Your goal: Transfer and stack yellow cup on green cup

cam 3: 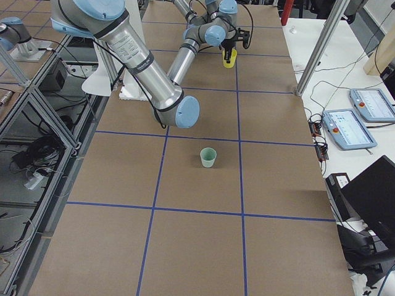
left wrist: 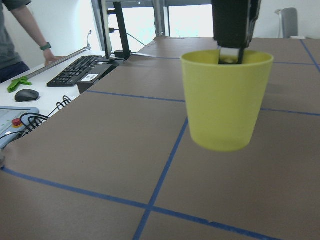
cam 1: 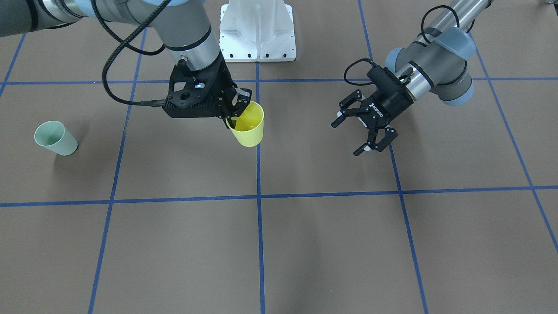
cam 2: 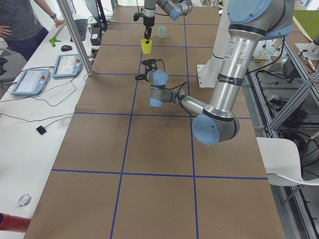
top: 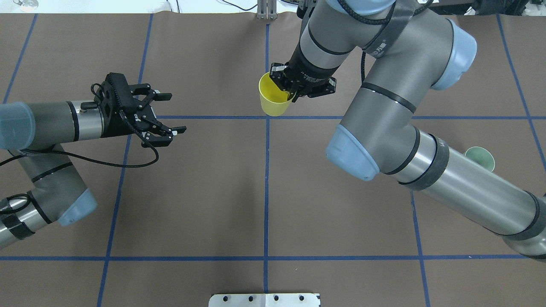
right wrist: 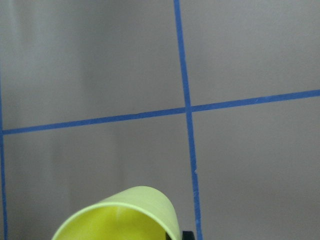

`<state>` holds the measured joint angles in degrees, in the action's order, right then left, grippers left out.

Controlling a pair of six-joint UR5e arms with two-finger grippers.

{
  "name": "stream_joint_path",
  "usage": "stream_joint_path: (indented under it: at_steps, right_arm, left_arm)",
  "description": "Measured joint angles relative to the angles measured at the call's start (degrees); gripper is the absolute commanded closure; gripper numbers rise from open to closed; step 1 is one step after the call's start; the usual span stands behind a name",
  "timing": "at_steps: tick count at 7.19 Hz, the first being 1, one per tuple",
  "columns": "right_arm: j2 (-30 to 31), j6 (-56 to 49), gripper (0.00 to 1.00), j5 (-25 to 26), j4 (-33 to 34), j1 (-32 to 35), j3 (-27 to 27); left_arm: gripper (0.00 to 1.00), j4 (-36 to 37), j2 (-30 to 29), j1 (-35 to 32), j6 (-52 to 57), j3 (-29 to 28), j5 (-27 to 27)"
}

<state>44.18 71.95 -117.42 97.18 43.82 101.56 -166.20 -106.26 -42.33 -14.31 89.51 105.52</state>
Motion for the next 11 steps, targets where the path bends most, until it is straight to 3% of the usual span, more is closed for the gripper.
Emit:
stream_joint_path:
  at_steps: [5, 11]
  right_arm:
    - [9.2, -14.6, 1.00, -0.6, 0.0, 9.4, 4.0]
    - [20.8, -35.4, 1.00, -8.1, 0.0, 20.1, 8.9]
  left_arm:
    - [0.00, 27.6, 5.0, -13.3, 4.1, -0.1, -4.9]
    - [0.00, 55.8, 12.3, -32.6, 6.0, -1.0, 8.3]
